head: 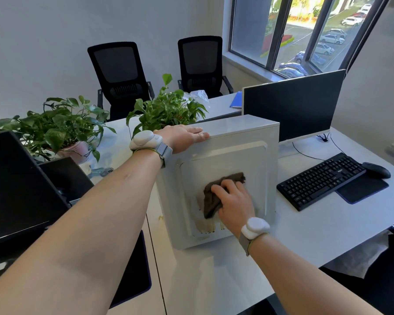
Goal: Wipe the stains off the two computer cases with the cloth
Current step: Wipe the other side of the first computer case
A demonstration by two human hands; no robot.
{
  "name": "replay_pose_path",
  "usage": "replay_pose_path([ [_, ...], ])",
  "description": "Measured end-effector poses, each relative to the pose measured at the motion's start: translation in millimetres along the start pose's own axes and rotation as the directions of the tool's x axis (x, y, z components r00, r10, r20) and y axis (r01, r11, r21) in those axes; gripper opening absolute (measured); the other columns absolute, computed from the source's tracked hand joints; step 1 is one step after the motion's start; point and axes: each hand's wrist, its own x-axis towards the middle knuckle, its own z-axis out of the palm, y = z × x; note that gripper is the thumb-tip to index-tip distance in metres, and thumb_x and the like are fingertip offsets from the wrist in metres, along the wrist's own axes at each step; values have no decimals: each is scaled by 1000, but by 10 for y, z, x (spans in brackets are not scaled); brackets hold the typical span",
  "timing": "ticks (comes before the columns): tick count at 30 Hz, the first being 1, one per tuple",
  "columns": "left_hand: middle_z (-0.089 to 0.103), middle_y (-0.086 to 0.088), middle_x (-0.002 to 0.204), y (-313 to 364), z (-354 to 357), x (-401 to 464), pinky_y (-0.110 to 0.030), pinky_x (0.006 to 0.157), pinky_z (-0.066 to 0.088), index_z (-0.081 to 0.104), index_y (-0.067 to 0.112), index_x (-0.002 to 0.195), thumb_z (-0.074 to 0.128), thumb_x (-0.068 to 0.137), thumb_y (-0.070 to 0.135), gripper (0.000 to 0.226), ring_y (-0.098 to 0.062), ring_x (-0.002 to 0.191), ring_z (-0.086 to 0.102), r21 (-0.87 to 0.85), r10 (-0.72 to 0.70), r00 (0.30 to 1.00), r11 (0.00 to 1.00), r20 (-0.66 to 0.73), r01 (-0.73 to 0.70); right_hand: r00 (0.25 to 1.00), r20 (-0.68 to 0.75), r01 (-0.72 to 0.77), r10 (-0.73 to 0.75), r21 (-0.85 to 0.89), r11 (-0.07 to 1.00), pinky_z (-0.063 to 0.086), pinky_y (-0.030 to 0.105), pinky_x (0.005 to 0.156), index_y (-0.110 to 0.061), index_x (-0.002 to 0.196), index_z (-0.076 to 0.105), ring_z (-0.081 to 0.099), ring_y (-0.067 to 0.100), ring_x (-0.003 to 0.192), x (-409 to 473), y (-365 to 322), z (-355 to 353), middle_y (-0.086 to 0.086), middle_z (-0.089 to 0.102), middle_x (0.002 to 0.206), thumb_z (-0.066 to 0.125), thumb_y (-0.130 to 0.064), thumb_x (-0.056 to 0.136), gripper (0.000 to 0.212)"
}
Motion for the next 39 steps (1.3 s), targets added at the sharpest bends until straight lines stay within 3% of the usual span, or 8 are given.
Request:
replay_pose_path([
  [4, 33, 19, 164, 30, -4, -19, -57, 123, 19, 37, 63, 146, 22, 65, 104, 93, -27, 153, 26, 11, -4, 1000, 1000, 16, 4, 993, 119, -33, 26, 59, 998, 49, 36, 53, -19, 97, 67, 53, 28, 74, -200, 111, 30, 1, 57, 94, 71, 10, 60, 46],
  [11, 33, 21, 163, 23, 0, -39, -56, 123, 19, 38, 63, 146, 23, 64, 105, 93, -28, 153, 26, 12, -5, 1000, 1000, 15, 5, 997, -55, -42, 53, 182, 982, 49, 34, 65, -11, 112, 69, 54, 30, 83, 183, -38, -156, 9, 59, 105, 63, 13, 69, 49],
  [17, 35, 20, 162, 33, -5, -49, -55, 122, 21, 38, 61, 147, 23, 68, 103, 90, -26, 152, 29, 12, 6, 1000, 1000, 10, -6, 973, 229, -3, -24, 116, 993, 50, 39, 58, -14, 99, 72, 55, 33, 72, -118, 60, -11, 7, 58, 93, 65, 8, 75, 33],
  [24, 34, 23, 162, 11, 0, -39, -56, 122, 20, 38, 64, 144, 18, 53, 112, 105, -26, 153, 27, 4, 16, 1000, 1000, 11, -16, 998, -51, 35, -25, 209, 977, 47, 34, 58, -10, 105, 71, 53, 30, 77, 239, -337, -132, 7, 60, 97, 54, 9, 70, 43],
  [28, 33, 21, 163, 40, -1, -82, -56, 122, 19, 37, 61, 148, 23, 70, 102, 90, -27, 153, 26, 27, 7, 1000, 1000, 7, -7, 989, 111, 81, -98, 152, 985, 52, 42, 55, -11, 102, 74, 56, 34, 71, 62, -111, 73, 8, 61, 91, 65, 10, 68, 41],
  [31, 32, 20, 163, 57, -8, -83, -56, 122, 19, 38, 59, 149, 25, 75, 98, 85, -28, 153, 26, 20, 10, 1000, 1000, 17, -11, 969, 245, 5, -31, 106, 994, 53, 40, 55, -15, 97, 75, 60, 35, 72, -192, 58, 134, 5, 59, 88, 68, 8, 69, 37],
  [34, 33, 20, 163, 52, -10, -77, -56, 122, 19, 38, 59, 148, 26, 74, 98, 84, -27, 153, 26, 16, 13, 1000, 1000, 17, -13, 987, 160, -54, 27, 170, 984, 53, 36, 60, -13, 97, 75, 62, 34, 76, -161, -31, 38, 5, 63, 93, 61, 7, 69, 37],
  [39, 33, 24, 162, 31, -3, -53, -57, 122, 19, 38, 64, 145, 23, 63, 105, 93, -26, 153, 27, 9, 4, 1000, 1000, 13, -4, 992, -86, 110, -96, 181, 977, 45, 32, 59, -9, 101, 74, 50, 27, 78, 301, -412, -155, 8, 61, 96, 57, 6, 79, 32],
])
